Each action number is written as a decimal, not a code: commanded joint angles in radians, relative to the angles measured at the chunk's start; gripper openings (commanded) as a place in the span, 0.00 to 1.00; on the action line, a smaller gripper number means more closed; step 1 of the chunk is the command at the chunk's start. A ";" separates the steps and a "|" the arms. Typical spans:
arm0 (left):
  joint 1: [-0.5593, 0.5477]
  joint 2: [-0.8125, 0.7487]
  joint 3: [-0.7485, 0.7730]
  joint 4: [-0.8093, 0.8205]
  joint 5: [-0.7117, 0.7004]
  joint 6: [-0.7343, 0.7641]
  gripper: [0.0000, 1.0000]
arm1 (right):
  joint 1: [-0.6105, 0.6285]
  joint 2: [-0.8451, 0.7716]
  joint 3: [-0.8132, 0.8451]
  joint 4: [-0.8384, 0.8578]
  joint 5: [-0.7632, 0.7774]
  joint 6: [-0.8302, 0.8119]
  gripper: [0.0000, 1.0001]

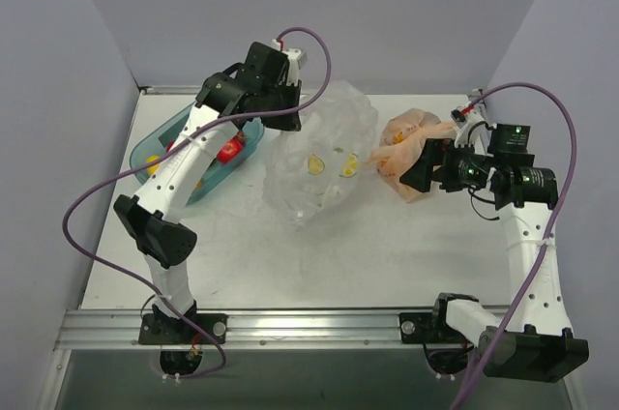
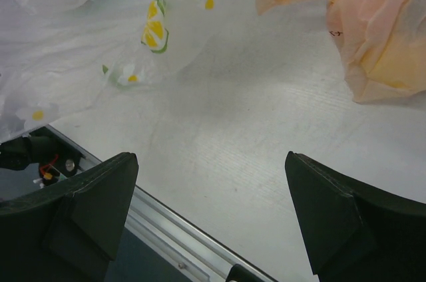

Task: Place the fake fruits into the plastic bag and tie a complex knot

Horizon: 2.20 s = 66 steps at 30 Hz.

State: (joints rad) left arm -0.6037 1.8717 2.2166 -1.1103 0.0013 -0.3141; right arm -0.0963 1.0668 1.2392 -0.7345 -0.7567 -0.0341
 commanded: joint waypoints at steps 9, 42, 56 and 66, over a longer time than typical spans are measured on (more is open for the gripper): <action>0.147 -0.166 -0.348 0.388 0.508 -0.249 0.00 | 0.067 0.068 0.035 0.055 -0.073 0.141 1.00; 0.225 -0.398 -1.229 1.374 0.618 -0.732 0.00 | 0.507 0.355 0.048 0.236 0.523 0.197 0.88; 0.277 -0.477 -1.113 1.036 0.527 -0.331 0.85 | 0.517 0.193 0.000 0.259 0.395 0.060 0.00; 0.242 -0.818 -1.192 0.865 0.692 0.288 0.87 | 0.535 0.194 -0.049 0.234 0.410 0.034 0.00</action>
State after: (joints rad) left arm -0.3244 1.1614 1.0527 -0.1814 0.5671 -0.3103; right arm 0.4267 1.2530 1.2083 -0.4908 -0.3309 0.0166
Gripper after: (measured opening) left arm 0.883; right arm 0.029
